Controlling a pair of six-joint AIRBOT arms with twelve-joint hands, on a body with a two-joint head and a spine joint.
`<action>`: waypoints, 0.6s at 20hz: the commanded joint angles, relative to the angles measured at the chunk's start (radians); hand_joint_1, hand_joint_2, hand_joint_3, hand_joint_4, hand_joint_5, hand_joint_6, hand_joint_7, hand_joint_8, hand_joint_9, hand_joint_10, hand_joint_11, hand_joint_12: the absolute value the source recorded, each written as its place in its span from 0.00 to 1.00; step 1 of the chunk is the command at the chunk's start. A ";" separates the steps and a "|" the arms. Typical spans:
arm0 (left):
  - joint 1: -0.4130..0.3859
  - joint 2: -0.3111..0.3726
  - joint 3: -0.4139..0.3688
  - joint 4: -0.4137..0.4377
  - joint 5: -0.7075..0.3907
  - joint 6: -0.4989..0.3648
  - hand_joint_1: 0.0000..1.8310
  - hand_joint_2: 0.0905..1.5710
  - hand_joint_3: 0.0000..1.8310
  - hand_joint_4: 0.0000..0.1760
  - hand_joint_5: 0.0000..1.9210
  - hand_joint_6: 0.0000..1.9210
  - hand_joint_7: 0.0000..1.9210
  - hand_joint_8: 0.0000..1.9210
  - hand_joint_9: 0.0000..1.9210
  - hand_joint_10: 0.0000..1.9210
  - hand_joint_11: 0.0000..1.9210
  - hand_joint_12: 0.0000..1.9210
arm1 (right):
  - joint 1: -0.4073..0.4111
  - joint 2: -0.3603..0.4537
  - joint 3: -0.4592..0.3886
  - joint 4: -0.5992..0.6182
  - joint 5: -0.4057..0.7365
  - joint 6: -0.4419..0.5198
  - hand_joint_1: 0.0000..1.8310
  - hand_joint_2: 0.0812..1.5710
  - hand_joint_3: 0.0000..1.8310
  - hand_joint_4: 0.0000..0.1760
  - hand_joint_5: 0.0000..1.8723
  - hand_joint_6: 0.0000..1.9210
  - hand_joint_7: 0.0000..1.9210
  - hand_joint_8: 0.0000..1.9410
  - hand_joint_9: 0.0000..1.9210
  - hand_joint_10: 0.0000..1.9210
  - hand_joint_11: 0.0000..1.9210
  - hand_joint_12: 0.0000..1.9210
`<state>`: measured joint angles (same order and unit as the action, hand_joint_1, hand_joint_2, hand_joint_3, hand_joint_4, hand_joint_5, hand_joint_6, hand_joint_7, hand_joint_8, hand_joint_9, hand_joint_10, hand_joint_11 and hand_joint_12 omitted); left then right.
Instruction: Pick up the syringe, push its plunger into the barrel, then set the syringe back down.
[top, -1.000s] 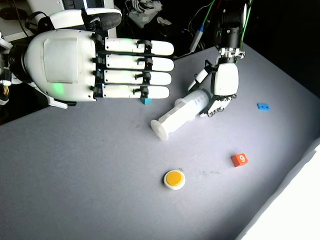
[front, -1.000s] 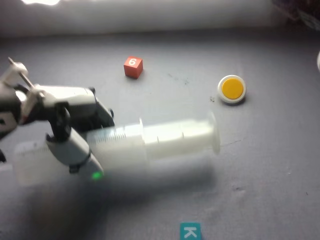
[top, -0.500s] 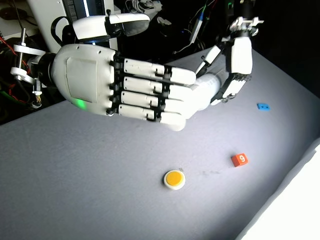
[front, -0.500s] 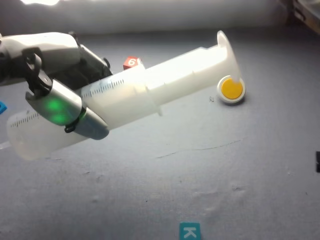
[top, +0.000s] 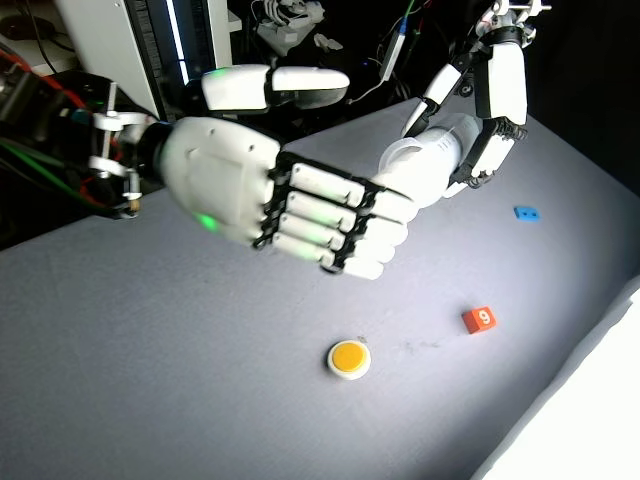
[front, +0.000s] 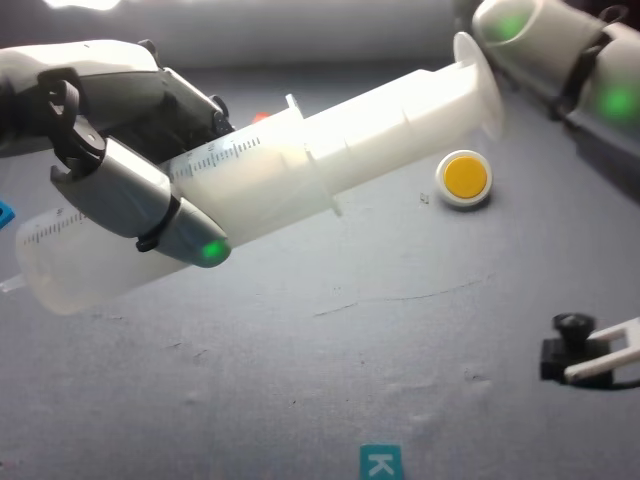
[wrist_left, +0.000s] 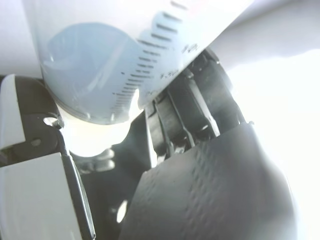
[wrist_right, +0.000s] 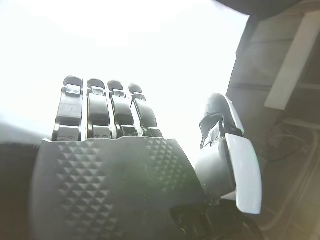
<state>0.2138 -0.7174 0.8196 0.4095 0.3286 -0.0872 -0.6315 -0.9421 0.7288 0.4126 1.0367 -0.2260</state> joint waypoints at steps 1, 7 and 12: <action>-0.019 0.006 -0.001 0.008 -0.090 -0.013 0.76 0.64 0.00 0.00 0.51 0.51 0.66 0.18 0.56 0.51 0.36 0.62 | 0.016 -0.005 -0.003 -0.035 0.108 0.001 0.00 0.77 0.00 0.00 0.00 0.00 0.00 0.00 0.00 0.00 0.00 0.00; -0.025 0.013 -0.024 0.008 -0.079 -0.013 0.76 0.65 0.00 0.00 0.51 0.55 0.64 0.20 0.56 0.48 0.40 0.52 | 0.030 -0.070 -0.023 0.025 0.048 -0.009 0.00 0.77 0.00 0.00 0.00 0.00 0.00 0.00 0.00 0.00 0.00 0.00; -0.027 0.013 -0.026 0.008 -0.070 -0.013 0.76 0.65 0.00 0.00 0.51 0.53 0.64 0.20 0.56 0.51 0.39 0.57 | 0.062 -0.092 -0.084 0.093 0.008 -0.019 0.00 0.77 0.00 0.00 0.00 0.00 0.00 0.00 0.00 0.00 0.00 0.00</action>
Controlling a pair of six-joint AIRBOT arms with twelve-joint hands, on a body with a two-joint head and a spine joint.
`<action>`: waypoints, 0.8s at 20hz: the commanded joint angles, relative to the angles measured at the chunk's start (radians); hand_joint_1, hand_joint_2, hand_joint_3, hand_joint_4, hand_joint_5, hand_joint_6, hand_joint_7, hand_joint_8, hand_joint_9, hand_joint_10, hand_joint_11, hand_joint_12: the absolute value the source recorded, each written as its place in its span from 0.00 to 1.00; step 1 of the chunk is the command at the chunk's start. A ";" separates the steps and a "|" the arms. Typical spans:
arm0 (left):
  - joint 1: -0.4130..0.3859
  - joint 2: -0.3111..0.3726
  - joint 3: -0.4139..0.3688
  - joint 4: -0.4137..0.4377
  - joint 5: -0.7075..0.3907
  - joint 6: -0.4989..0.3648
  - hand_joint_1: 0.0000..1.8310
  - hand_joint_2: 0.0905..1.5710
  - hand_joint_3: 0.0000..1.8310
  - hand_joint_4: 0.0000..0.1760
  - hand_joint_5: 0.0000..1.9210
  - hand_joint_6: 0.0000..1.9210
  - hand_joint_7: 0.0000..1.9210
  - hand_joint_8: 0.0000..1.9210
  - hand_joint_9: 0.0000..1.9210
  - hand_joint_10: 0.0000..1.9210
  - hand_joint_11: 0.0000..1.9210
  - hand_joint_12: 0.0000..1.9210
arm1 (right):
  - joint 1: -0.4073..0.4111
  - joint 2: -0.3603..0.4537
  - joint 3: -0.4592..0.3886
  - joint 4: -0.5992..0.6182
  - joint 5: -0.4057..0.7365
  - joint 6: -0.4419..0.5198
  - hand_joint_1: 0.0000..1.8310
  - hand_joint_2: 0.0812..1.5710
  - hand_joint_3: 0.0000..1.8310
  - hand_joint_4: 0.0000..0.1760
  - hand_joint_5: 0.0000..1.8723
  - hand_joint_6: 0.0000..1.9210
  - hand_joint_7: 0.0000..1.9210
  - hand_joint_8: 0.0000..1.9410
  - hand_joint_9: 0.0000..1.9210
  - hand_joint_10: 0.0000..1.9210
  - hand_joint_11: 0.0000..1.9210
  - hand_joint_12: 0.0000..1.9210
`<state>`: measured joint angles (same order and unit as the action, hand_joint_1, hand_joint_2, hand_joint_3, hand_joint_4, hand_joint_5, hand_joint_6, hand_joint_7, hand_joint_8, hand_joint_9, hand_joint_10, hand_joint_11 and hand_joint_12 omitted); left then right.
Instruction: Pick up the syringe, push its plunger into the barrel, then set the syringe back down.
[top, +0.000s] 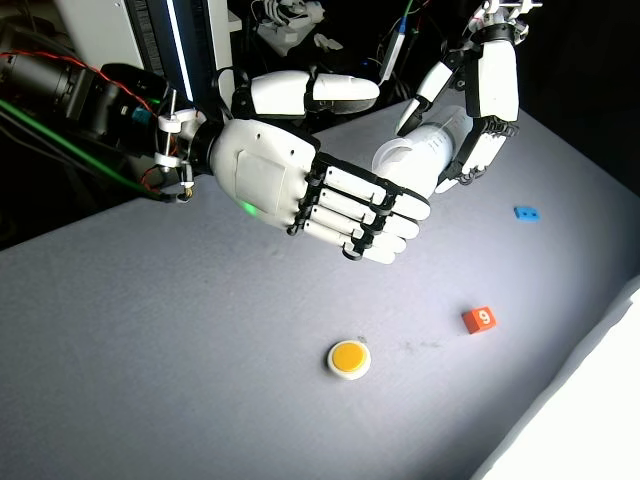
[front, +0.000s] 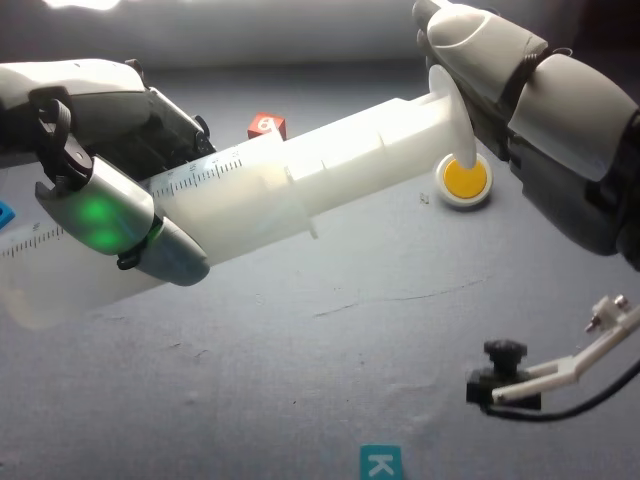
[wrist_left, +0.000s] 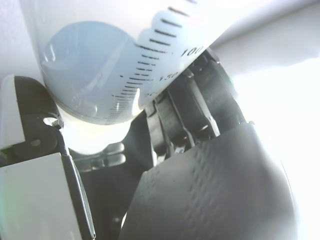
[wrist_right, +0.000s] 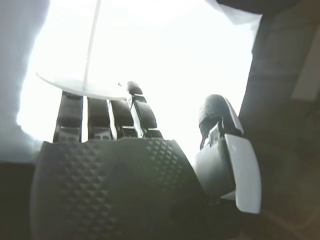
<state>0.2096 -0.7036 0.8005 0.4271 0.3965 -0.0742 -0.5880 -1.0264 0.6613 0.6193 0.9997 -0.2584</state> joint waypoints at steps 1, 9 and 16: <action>-0.023 -0.001 -0.006 -0.009 -0.137 -0.026 0.76 0.65 0.00 0.00 0.51 0.53 0.64 0.20 0.56 0.51 0.39 0.57 | 0.022 -0.010 -0.030 -0.110 0.044 0.012 0.00 0.77 0.00 0.00 0.00 0.00 0.00 0.00 0.00 0.00 0.00 0.00; -0.024 -0.001 -0.006 -0.009 -0.130 -0.026 0.76 0.64 0.00 0.00 0.52 0.54 0.69 0.09 0.57 0.49 0.41 0.53 | 0.044 -0.072 -0.084 -0.065 0.014 -0.008 0.00 0.77 0.00 0.00 0.00 0.00 0.00 0.00 0.00 0.00 0.00 0.00; -0.024 -0.001 -0.007 -0.009 -0.126 -0.026 0.76 0.64 0.00 0.00 0.52 0.52 0.68 0.11 0.57 0.49 0.40 0.58 | 0.051 -0.193 -0.089 -0.074 0.018 -0.054 0.00 0.77 0.00 0.00 0.00 0.00 0.00 0.00 0.00 0.00 0.00 0.00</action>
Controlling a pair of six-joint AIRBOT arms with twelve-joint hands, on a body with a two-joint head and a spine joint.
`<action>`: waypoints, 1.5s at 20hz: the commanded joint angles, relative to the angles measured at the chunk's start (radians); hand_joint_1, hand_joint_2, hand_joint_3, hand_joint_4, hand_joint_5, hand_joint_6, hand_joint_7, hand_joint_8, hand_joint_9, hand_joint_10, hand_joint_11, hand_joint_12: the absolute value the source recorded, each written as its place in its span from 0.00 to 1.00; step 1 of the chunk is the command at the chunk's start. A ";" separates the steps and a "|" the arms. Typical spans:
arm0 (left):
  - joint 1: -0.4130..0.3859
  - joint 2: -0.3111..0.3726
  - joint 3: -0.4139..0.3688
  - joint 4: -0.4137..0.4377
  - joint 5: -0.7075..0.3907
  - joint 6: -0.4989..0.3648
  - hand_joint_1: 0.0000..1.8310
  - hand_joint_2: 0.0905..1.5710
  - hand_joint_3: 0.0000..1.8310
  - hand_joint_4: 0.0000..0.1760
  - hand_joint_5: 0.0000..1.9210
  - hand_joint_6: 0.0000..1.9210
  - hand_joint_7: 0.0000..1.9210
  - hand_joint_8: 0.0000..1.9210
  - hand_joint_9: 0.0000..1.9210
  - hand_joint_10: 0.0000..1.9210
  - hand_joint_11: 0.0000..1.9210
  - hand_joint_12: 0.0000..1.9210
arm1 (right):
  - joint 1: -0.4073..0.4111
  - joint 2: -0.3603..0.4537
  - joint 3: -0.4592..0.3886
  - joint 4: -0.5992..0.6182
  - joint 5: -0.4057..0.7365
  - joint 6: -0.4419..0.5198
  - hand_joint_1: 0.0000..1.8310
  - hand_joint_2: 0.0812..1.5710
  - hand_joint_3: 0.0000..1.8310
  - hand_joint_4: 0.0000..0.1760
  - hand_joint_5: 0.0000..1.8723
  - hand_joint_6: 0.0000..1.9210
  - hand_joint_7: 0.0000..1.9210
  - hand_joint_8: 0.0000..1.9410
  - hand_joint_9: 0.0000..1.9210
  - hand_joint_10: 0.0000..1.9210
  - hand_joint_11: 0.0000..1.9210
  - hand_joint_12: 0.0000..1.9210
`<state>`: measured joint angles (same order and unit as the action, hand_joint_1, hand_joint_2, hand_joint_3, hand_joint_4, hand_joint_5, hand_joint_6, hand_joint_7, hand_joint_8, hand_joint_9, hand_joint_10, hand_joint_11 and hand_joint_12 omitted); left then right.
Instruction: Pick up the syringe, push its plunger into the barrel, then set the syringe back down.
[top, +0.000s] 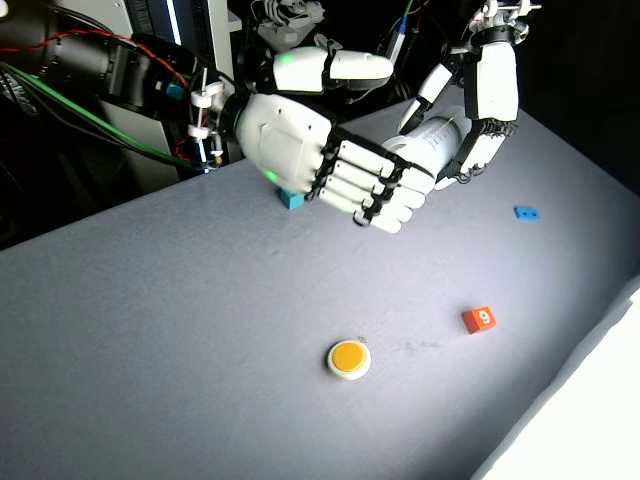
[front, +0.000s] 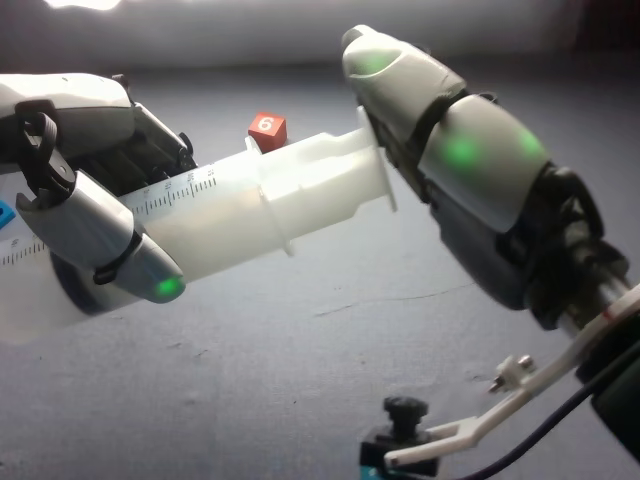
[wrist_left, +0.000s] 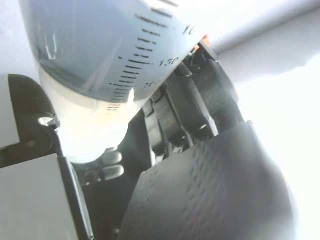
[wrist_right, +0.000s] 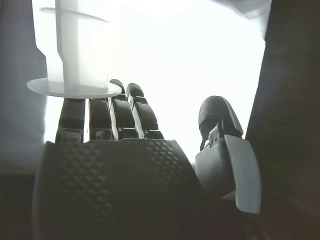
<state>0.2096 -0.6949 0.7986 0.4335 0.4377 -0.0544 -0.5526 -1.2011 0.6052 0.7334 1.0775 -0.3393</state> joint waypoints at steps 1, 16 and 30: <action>-0.024 -0.010 -0.005 -0.016 -0.167 -0.046 0.76 0.64 0.00 0.00 0.52 0.52 0.67 0.12 0.58 0.48 0.40 0.56 | 0.016 -0.035 -0.035 -0.188 -0.058 0.024 0.00 0.77 0.00 0.00 0.00 0.00 0.00 0.00 0.00 0.00 0.00 0.00; -0.024 -0.011 -0.007 -0.012 -0.164 -0.046 0.76 0.65 0.00 0.00 0.51 0.57 0.68 0.11 0.57 0.47 0.42 0.51 | 0.023 -0.207 -0.052 -0.160 -0.102 0.001 0.00 0.77 0.00 0.00 0.00 0.00 0.00 0.00 0.00 0.00 0.00 0.00; -0.021 -0.009 -0.008 -0.005 -0.157 -0.046 0.76 0.65 0.00 0.00 0.51 0.58 0.65 0.15 0.57 0.47 0.40 0.51 | 0.015 0.194 -0.040 -0.261 0.063 0.051 0.00 0.77 0.00 0.00 0.00 0.00 0.00 0.00 0.00 0.00 0.00 0.00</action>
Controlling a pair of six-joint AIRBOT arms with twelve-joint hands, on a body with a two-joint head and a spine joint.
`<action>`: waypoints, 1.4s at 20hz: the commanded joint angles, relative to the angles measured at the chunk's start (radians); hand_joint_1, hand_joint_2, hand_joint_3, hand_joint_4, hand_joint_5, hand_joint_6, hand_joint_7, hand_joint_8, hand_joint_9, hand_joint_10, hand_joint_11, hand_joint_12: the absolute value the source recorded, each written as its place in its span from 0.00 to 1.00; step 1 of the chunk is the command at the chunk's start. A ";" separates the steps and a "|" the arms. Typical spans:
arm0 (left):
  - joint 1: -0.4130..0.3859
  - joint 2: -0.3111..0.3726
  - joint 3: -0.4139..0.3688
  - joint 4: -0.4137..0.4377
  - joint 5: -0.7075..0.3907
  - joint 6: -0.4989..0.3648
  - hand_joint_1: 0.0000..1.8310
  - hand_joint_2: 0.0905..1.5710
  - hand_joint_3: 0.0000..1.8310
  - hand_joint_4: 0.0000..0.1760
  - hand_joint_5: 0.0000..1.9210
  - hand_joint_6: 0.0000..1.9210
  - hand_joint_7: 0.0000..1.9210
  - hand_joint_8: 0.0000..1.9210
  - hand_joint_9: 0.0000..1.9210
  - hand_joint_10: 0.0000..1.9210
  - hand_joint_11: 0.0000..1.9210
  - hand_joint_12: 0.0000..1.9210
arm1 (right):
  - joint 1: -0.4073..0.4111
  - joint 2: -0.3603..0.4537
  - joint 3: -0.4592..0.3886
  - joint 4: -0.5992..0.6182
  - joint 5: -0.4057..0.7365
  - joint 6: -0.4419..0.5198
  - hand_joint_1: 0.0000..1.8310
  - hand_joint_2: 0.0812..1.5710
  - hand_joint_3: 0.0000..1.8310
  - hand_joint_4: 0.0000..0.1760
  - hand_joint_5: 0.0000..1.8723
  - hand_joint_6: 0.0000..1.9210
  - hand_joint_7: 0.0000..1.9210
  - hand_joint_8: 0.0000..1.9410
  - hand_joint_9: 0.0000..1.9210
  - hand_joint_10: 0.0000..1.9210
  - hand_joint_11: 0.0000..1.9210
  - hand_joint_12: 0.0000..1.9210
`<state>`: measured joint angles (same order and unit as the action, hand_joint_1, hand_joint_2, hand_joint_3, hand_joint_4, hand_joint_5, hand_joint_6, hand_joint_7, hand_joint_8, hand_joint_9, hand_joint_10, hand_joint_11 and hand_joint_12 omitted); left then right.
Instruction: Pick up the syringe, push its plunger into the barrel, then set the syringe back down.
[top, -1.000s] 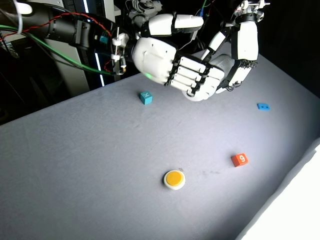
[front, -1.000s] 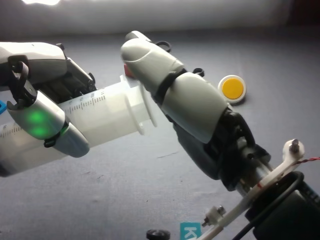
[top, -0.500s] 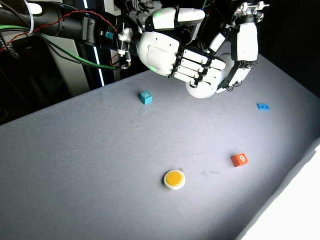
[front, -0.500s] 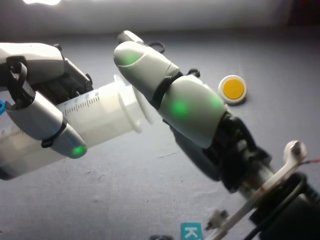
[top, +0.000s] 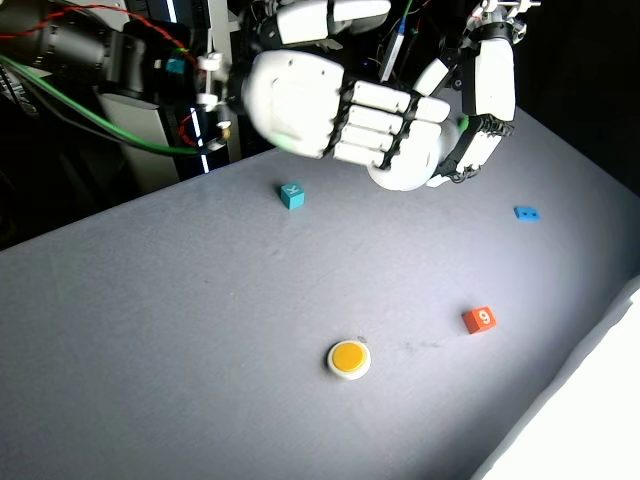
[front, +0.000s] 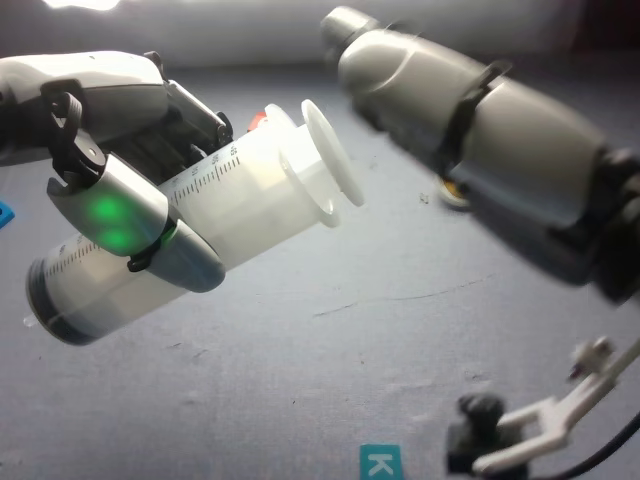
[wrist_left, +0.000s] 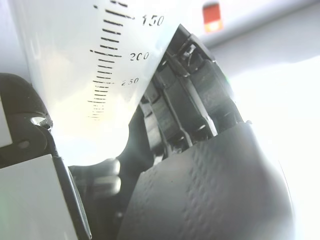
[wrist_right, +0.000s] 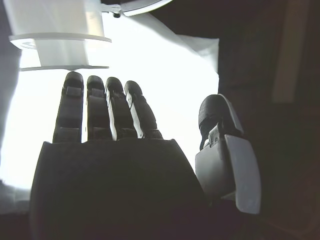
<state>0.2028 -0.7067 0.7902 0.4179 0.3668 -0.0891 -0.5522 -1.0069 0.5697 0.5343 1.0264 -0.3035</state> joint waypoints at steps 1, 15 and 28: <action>-0.013 0.003 0.000 0.014 -0.086 -0.011 0.76 0.65 0.00 0.00 0.50 0.59 0.65 0.15 0.56 0.49 0.40 0.52 | 0.022 0.026 -0.002 -0.063 0.114 0.018 0.00 0.77 0.00 0.00 0.00 0.00 0.00 0.00 0.00 0.00 0.00 0.00; 0.150 -0.125 0.050 0.315 -0.110 -0.010 0.76 0.64 0.00 0.00 0.52 0.54 0.70 0.06 0.58 0.47 0.40 0.55 | -0.201 0.224 0.240 -0.527 0.046 -0.025 0.00 0.77 0.00 0.00 0.00 0.00 0.00 0.00 0.00 0.00 0.00 0.00; 0.287 -0.325 0.292 0.359 -0.137 -0.010 0.76 0.64 0.00 0.00 0.52 0.55 0.71 0.01 0.57 0.48 0.38 0.59 | -0.170 0.201 0.252 -0.553 -0.149 -0.048 0.00 0.77 0.00 0.00 0.00 0.00 0.00 0.00 0.00 0.00 0.00 0.00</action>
<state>0.4934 -1.0275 1.0801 0.7555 0.2928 -0.0994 -0.7280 -0.8085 0.8230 -0.0204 0.7525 -0.3542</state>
